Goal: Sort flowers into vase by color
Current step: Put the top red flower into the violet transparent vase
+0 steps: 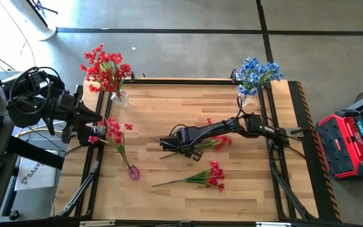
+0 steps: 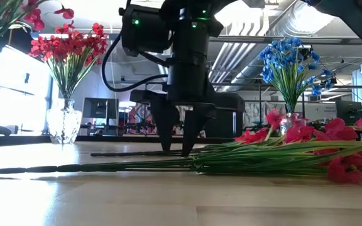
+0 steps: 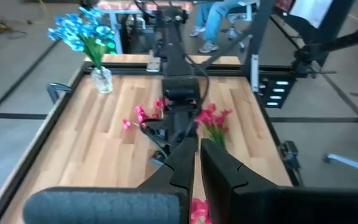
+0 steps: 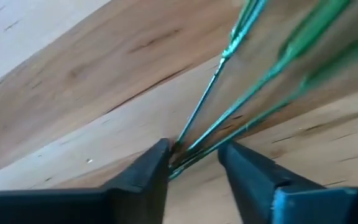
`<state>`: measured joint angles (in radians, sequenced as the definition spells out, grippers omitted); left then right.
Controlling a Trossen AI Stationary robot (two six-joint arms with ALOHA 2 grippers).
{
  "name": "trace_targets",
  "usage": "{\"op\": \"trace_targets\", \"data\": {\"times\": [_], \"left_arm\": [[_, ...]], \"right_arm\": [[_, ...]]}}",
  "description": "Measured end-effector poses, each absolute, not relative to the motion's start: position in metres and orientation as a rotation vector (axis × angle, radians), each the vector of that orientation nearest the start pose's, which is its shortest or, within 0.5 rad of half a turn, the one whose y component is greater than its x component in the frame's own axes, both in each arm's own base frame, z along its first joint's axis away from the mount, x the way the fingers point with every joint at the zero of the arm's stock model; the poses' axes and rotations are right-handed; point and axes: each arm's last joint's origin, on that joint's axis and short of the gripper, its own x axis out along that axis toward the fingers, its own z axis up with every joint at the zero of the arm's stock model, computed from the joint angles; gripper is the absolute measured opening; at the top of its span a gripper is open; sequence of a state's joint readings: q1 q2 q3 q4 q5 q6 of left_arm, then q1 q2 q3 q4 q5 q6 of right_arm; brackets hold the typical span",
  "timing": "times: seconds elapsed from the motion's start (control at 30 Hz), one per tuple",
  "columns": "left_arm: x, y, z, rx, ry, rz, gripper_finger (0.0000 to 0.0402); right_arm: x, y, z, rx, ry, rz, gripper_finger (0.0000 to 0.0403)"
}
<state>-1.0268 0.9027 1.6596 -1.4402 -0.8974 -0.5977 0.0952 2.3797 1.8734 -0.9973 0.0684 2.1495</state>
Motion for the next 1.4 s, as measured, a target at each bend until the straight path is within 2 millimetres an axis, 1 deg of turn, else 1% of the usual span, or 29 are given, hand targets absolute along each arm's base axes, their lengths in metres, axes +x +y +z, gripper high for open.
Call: {"op": "trace_targets", "data": {"times": [0.1,0.2,0.23,0.27,0.33,0.43,0.5,0.57,0.6,0.67,0.73,0.8,0.9,0.97,1.03,1.1,1.17,1.2,1.3,1.37,1.4], "left_arm": [[0.050,-0.038,0.468,-0.015,0.389,0.027,0.0014],[0.050,-0.036,0.469,-0.003,0.378,0.037,0.0014],[0.049,-0.036,0.469,-0.002,0.376,0.039,0.0014],[0.049,-0.036,0.469,-0.001,0.374,0.042,0.0014],[0.049,-0.036,0.469,-0.001,0.371,0.045,0.0014],[0.049,-0.036,0.469,-0.008,0.370,0.048,0.0014],[0.049,-0.036,0.469,-0.009,0.370,0.048,0.0014],[0.049,-0.035,0.469,0.007,0.366,0.051,0.0014],[0.049,-0.035,0.469,0.026,0.363,0.053,0.0014],[0.049,-0.035,0.470,0.063,0.354,0.062,0.0014],[0.050,-0.034,0.470,0.060,0.346,0.077,0.0014],[0.049,-0.033,0.471,0.003,0.325,0.110,0.0014],[0.049,-0.030,0.473,-0.119,0.260,0.196,0.0014],[0.048,-0.027,0.474,-0.168,0.221,0.241,0.0014],[0.047,-0.026,0.475,-0.193,0.198,0.266,0.0014],[0.047,-0.025,0.475,-0.217,0.187,0.276,0.0014],[0.047,-0.025,0.475,-0.249,0.182,0.281,0.0014],[0.047,-0.025,0.475,-0.268,0.180,0.282,0.0014],[0.047,-0.026,0.475,-0.307,0.177,0.285,0.0014],[0.048,-0.027,0.475,-0.309,0.179,0.283,0.0014],[0.048,-0.028,0.475,-0.310,0.180,0.283,0.0014]], "right_arm": [[0.458,0.042,0.122,1.530,0.851,-1.503,0.0093],[0.457,0.041,0.122,1.466,0.862,-1.474,0.0030],[0.457,0.041,0.122,1.443,0.864,-1.456,0.0016],[0.458,0.041,0.123,1.422,0.867,-1.440,0.0009],[0.458,0.042,0.123,1.390,0.861,-1.421,0.0015],[0.461,0.049,0.131,1.328,0.804,-1.389,0.0015],[0.465,0.054,0.138,1.265,0.717,-1.375,0.0005],[0.472,0.056,0.145,1.171,0.575,-1.356,0.0003],[0.474,0.057,0.151,1.126,0.526,-1.351,0.0004],[0.479,0.061,0.176,1.054,0.417,-1.298,0.0002],[0.481,0.070,0.196,0.951,0.368,-1.238,0.0001],[0.484,0.077,0.213,0.810,0.358,-1.175,0.0001],[0.492,0.079,0.239,0.610,0.329,-1.090,0.0001],[0.496,0.082,0.265,0.531,0.306,-1.025,0.0000],[0.499,0.092,0.289,0.469,0.278,-0.941,0.0000],[0.502,0.103,0.306,0.430,0.207,-0.873,0.0000],[0.500,0.115,0.325,0.374,0.141,-0.800,0.0000],[0.499,0.117,0.339,0.359,0.101,-0.773,0.0000],[0.486,0.122,0.370,0.294,0.038,-0.768,0.0000],[0.481,0.120,0.377,0.284,0.029,-0.794,0.0000],[0.479,0.119,0.378,0.267,0.041,-0.803,0.0000]]}}
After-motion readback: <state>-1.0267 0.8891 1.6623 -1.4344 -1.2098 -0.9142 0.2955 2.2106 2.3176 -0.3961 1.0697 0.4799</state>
